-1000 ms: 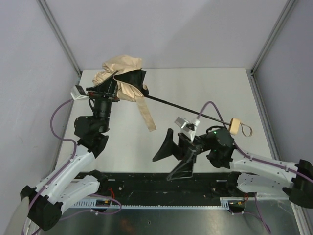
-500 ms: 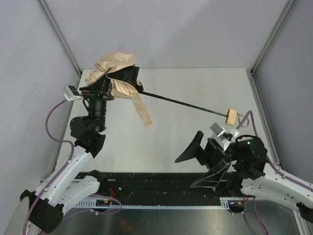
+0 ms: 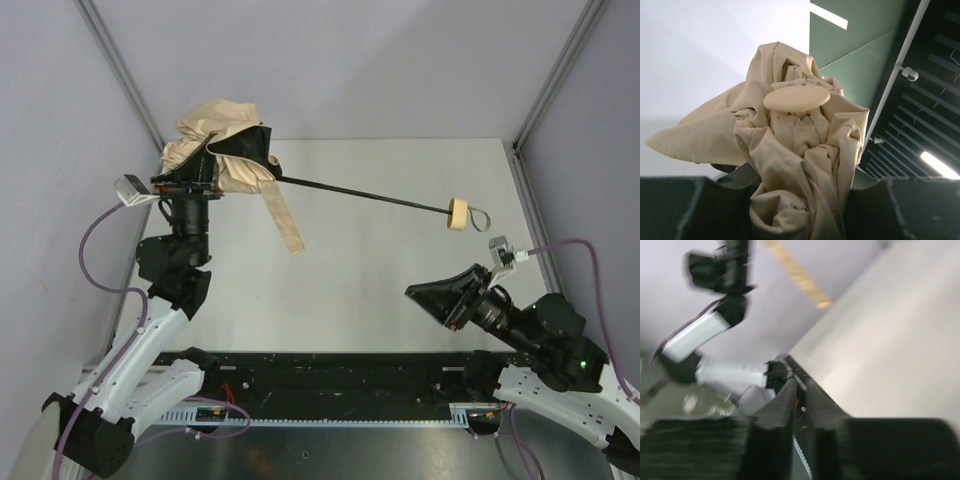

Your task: Put away the umbrella

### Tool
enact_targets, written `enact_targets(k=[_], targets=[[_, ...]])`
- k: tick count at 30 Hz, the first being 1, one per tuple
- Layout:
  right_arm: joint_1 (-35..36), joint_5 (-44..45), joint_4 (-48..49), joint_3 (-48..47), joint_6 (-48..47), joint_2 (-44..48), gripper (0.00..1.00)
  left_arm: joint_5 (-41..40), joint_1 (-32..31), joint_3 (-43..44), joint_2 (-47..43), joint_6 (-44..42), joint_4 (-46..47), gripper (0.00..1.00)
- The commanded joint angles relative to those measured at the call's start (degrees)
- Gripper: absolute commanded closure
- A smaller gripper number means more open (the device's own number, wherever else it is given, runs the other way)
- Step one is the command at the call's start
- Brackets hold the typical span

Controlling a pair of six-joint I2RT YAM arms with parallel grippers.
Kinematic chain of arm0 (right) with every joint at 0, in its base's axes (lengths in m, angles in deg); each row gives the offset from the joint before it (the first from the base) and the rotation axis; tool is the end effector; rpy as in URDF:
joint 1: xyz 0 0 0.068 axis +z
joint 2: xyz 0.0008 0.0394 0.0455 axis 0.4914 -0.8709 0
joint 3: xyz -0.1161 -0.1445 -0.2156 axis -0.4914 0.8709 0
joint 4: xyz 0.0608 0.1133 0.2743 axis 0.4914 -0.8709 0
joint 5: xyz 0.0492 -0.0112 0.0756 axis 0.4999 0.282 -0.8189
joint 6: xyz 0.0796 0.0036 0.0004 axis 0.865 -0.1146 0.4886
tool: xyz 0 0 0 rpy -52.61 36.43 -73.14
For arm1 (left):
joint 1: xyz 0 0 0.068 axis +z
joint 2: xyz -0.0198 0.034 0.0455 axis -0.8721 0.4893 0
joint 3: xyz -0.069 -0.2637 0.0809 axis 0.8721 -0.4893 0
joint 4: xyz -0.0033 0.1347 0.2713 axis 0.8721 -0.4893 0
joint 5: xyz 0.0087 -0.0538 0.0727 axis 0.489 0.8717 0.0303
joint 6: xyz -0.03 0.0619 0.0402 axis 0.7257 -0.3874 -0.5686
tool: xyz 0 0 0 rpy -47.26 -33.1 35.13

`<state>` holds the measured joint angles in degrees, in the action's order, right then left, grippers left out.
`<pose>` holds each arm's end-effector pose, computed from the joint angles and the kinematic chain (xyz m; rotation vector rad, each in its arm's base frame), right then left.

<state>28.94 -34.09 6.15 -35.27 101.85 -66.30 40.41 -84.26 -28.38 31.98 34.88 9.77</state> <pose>0.0647 0.1108 0.3886 -0.3561 1.4984 1.3559 0.2251 -0.0789 0.4475 -0.6466 0.7312 -1.4766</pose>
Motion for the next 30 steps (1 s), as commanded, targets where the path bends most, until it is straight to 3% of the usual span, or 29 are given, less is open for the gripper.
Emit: enact_targets(k=[1, 6, 9, 14, 18, 24, 27, 30], targets=[[-0.2, 26.9, -23.6, -10.8, 2.6, -5.6, 0.95, -2.3, 2.0, 0.1, -1.6, -1.7, 4.6, 1.0], [-0.2, 39.8, -40.4, -25.9, 7.1, -17.4, 1.0, -1.7, 3.4, -1.9, -1.5, -1.2, 4.6, 1.0], [-0.3, 46.2, -46.7, -36.1, 5.1, -25.1, 1.0, -0.5, 4.0, -3.2, -1.5, -0.2, 4.6, 1.0], [-2.6, 49.3, -51.8, -47.6, -0.4, -34.4, 1.0, -0.1, 4.4, -4.4, -1.4, 0.9, 4.8, 1.0], [-13.0, 42.0, -49.8, -48.5, -7.4, -38.2, 1.0, 0.3, 5.3, -4.9, -1.8, 2.0, 5.3, 1.0], [-44.0, 7.8, -40.0, -42.9, -19.2, -39.5, 1.0, 0.6, 6.1, -6.6, -2.6, 4.4, 5.4, 1.0], [-46.5, -1.4, -38.1, -43.2, -20.0, -41.2, 1.0, 2.0, 6.1, -6.9, -1.4, 5.6, 5.6, 1.0], [-42.8, -2.0, -36.2, -43.6, -19.1, -43.7, 1.0, 2.3, 6.2, -7.0, 0.0, 6.6, 6.6, 1.0]])
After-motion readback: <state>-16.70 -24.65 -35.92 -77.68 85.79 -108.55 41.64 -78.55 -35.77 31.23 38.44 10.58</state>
